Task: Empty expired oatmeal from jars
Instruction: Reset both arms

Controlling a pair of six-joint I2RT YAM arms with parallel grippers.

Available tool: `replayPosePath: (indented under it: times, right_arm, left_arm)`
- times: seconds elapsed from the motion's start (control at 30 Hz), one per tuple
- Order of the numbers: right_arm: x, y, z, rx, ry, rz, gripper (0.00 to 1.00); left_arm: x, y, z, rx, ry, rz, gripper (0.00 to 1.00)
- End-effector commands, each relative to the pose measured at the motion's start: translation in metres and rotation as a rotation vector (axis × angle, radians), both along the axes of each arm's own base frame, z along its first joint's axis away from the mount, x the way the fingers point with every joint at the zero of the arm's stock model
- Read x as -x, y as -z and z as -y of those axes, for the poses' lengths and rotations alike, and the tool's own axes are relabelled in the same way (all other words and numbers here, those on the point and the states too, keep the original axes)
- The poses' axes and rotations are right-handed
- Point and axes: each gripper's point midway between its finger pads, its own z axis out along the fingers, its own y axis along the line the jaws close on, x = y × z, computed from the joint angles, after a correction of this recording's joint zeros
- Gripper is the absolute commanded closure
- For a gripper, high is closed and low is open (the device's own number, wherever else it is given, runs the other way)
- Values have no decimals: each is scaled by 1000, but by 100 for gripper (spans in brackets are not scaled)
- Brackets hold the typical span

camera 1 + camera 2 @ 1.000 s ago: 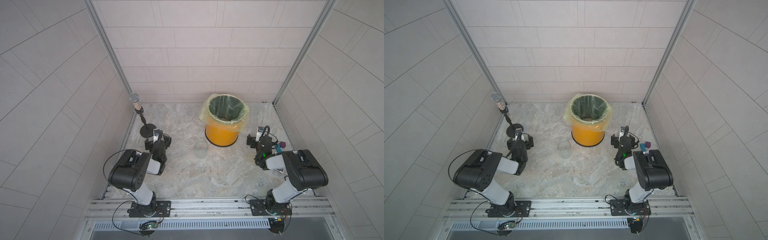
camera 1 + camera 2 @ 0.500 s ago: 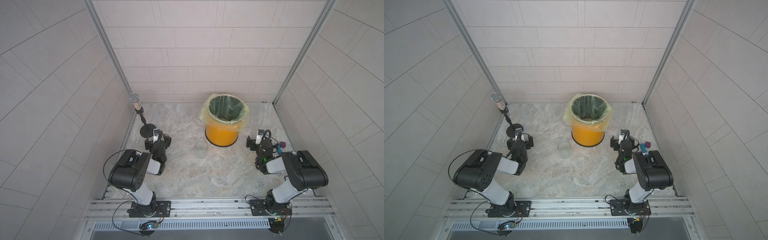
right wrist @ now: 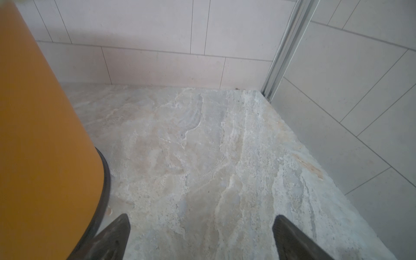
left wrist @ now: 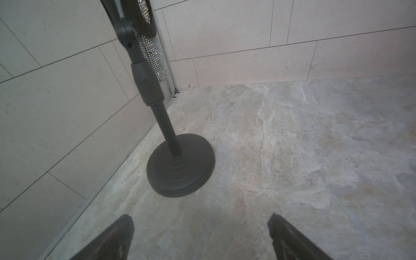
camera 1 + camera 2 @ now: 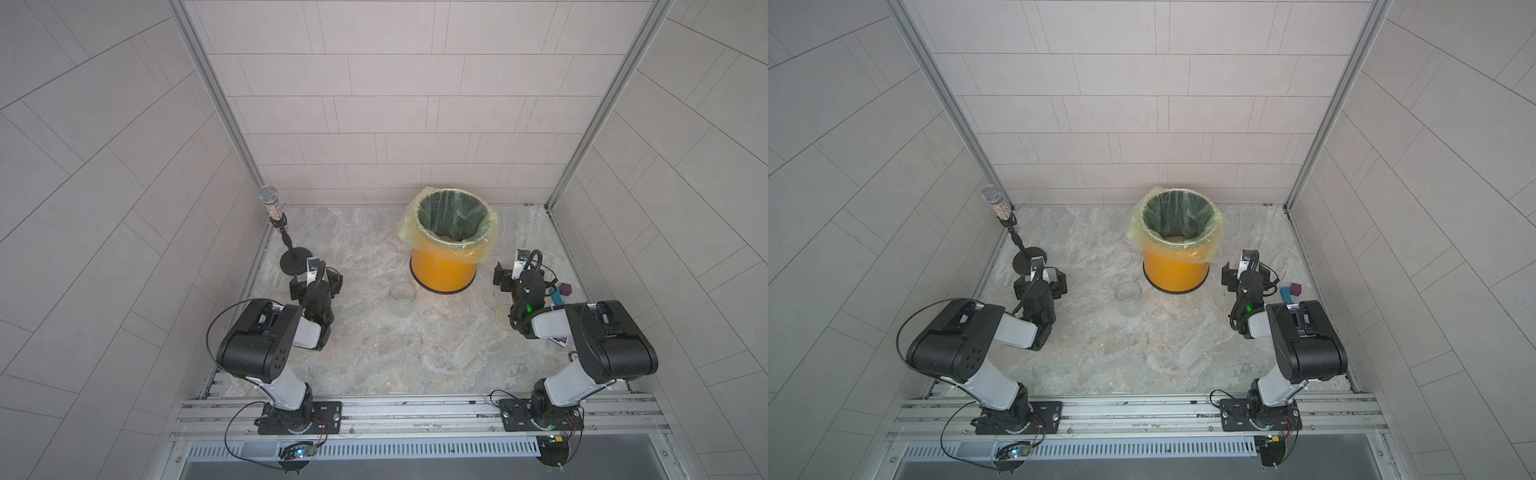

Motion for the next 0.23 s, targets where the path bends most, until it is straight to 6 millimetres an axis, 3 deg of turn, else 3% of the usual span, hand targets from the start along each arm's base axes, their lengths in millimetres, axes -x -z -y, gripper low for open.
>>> replayPosePath:
  times: [0.0,0.2]
  right_arm:
    - [3,8,3,-18,24,-28,1]
    - [4,7,3,-21,22,-25,0]
  left_arm:
    - [-2,-7,-2,6,-13,22,0]
    - [-3,-7,-2,7,-12,22,0]
